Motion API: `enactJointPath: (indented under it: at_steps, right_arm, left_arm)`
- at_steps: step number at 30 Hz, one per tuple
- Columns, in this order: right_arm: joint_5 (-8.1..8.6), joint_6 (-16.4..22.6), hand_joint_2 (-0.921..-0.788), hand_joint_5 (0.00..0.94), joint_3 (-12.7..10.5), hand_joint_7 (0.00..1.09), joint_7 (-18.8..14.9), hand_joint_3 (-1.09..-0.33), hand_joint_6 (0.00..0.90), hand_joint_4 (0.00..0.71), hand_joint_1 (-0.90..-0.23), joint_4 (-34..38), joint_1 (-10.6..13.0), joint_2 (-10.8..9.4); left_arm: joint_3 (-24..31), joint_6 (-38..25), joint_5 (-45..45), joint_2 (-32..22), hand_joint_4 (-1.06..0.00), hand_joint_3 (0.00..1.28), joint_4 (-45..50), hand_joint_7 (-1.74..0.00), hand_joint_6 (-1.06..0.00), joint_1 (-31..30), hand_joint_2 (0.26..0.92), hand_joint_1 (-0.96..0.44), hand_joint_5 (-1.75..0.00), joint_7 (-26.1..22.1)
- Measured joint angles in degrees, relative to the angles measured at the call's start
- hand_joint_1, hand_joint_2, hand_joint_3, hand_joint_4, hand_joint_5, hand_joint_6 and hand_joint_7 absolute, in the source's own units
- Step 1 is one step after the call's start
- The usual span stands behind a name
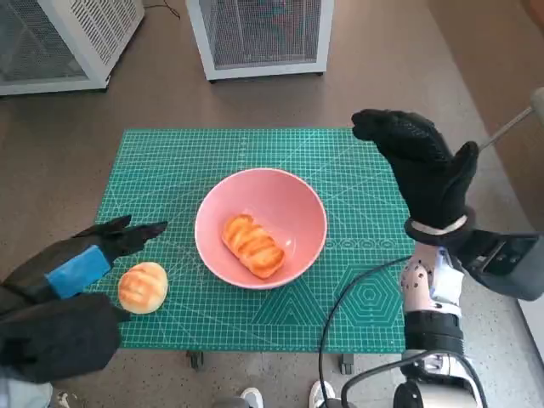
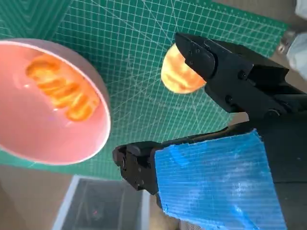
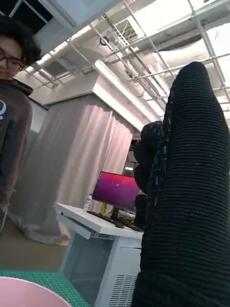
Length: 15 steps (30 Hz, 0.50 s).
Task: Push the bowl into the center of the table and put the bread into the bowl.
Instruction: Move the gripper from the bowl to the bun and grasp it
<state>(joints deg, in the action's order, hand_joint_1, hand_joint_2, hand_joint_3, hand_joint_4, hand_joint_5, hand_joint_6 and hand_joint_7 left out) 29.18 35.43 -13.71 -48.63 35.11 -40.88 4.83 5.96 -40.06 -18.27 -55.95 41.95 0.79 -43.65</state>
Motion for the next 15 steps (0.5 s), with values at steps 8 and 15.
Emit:
enactJointPath:
  at_steps: [8,15]
  right_arm:
    - [0.11,-0.2,-0.921,0.002,-0.28,0.0,-0.01,-0.594,0.355,0.248,-0.556,-0.2,-0.03,0.56]
    - [0.12,-0.39,-0.921,0.001,-0.35,0.0,0.0,-0.597,0.354,0.246,-0.557,-0.44,-0.03,0.85]
  left_arm:
    - [-7.27,0.97,-4.29,0.34,-0.2,0.01,-7.09,-0.02,-0.36,2.09,0.73,0.01,-0.01,3.02]
    - [-12.99,1.31,-7.51,1.64,-0.23,0.01,-13.44,-0.02,-0.38,5.19,0.739,0.0,-0.02,4.09]
